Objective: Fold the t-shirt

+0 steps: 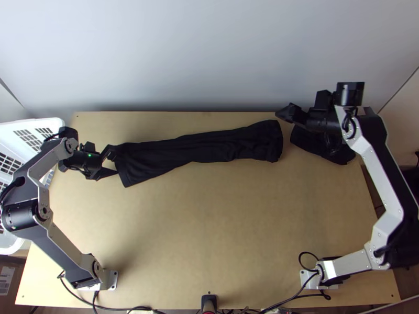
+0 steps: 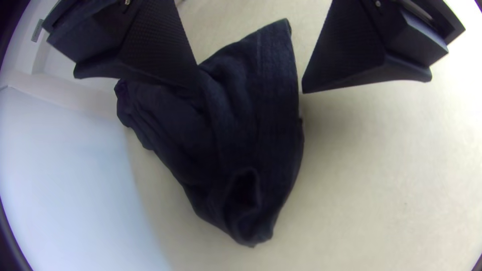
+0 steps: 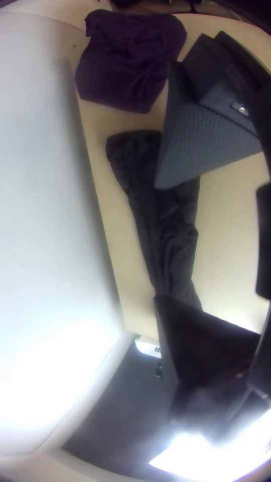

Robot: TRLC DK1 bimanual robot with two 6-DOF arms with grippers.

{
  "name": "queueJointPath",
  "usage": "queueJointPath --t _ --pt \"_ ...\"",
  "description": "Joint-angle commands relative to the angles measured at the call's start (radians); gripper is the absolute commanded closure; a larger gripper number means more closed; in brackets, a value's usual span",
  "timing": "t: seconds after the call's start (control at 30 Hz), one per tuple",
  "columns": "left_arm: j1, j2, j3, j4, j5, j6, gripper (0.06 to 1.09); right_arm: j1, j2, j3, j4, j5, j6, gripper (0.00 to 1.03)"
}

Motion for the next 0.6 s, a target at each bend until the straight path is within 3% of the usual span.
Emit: queueJointPath --t 0.0,0.5,0.57 --pt "0.023 0.033 0.011 0.072 0.004 0.013 0.12 0.016 -0.053 0.008 -0.011 -0.010 0.032 0.04" --pt "-0.060 0.150 0.135 0.109 0.005 -0.048 0.12 0.026 -0.108 -0.093 -0.011 -0.010 0.070 0.04" --pt "-0.086 0.156 0.135 0.107 0.010 -0.057 0.19 0.023 -0.111 -0.091 -0.011 -0.010 0.070 0.04"
